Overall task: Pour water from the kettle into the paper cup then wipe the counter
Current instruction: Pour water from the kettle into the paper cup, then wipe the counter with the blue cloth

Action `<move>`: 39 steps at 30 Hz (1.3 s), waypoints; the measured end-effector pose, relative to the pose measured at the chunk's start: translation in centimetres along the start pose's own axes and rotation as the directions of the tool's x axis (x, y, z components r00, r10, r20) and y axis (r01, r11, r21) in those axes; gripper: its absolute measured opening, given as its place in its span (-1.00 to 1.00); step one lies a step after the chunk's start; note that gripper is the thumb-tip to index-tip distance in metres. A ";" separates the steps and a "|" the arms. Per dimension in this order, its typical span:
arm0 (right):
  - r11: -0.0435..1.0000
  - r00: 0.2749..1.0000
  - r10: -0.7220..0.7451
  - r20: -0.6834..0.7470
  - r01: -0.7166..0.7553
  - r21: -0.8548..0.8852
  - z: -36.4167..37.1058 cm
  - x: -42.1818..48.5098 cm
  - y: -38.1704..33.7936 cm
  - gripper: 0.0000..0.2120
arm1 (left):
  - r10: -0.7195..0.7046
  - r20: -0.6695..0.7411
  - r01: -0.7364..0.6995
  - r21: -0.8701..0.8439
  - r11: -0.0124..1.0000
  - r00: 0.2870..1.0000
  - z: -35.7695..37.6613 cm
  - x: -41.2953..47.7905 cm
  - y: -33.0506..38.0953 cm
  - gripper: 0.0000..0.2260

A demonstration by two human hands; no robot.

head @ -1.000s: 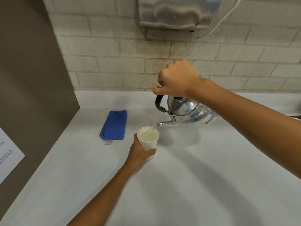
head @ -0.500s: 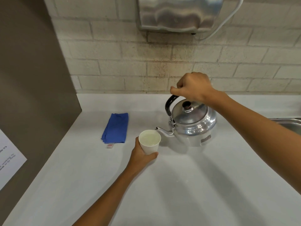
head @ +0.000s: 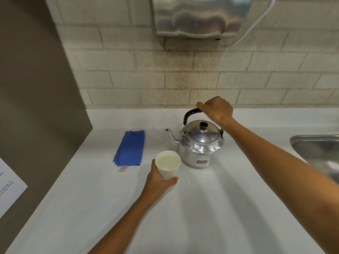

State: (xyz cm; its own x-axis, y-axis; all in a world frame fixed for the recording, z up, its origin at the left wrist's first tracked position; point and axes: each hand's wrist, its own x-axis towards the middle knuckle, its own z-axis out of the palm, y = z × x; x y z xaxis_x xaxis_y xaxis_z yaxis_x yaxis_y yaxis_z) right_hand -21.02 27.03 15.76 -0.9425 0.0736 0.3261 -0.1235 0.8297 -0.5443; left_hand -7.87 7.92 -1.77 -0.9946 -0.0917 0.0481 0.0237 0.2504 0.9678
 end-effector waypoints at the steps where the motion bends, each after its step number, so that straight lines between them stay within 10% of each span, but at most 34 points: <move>1: 1.000 1.000 0.021 0.003 -0.021 0.021 0.5 0.1 0.0 -0.47 | -0.005 0.001 0.005 0.000 1.000 1.000 0.0 0.0 0.1 -0.31; 21: 0.997 0.998 0.061 0.024 -0.062 0.046 4.8 2.2 -1.5 -0.50 | -0.037 0.224 -0.001 0.170 0.985 0.974 -4.4 -2.0 0.4 -0.22; 29: 0.998 1.000 0.013 0.009 -0.014 0.056 5.3 1.7 -1.1 -0.59 | -0.099 0.055 0.082 0.257 0.963 0.994 -9.9 -1.0 1.1 -0.48; 36: 0.971 0.909 -0.173 -0.380 0.221 0.086 6.1 -7.4 -0.2 -0.62 | -0.026 -0.013 0.029 0.305 0.952 1.000 -10.5 2.3 0.9 -0.63; 39: 0.994 0.960 -0.093 -0.264 0.106 0.033 8.0 -13.2 2.0 -0.58 | 0.056 -0.029 -0.039 0.399 0.916 0.998 -10.7 4.4 0.7 -0.66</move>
State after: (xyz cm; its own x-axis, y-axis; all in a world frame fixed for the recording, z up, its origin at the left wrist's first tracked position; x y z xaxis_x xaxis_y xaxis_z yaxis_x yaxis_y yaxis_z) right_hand -11.30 23.28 4.17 -0.8111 0.1394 0.5681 -0.2329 0.8139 -0.5322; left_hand -11.20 -2.62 1.78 -0.9884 -0.1058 0.1091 0.0206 0.6177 0.7861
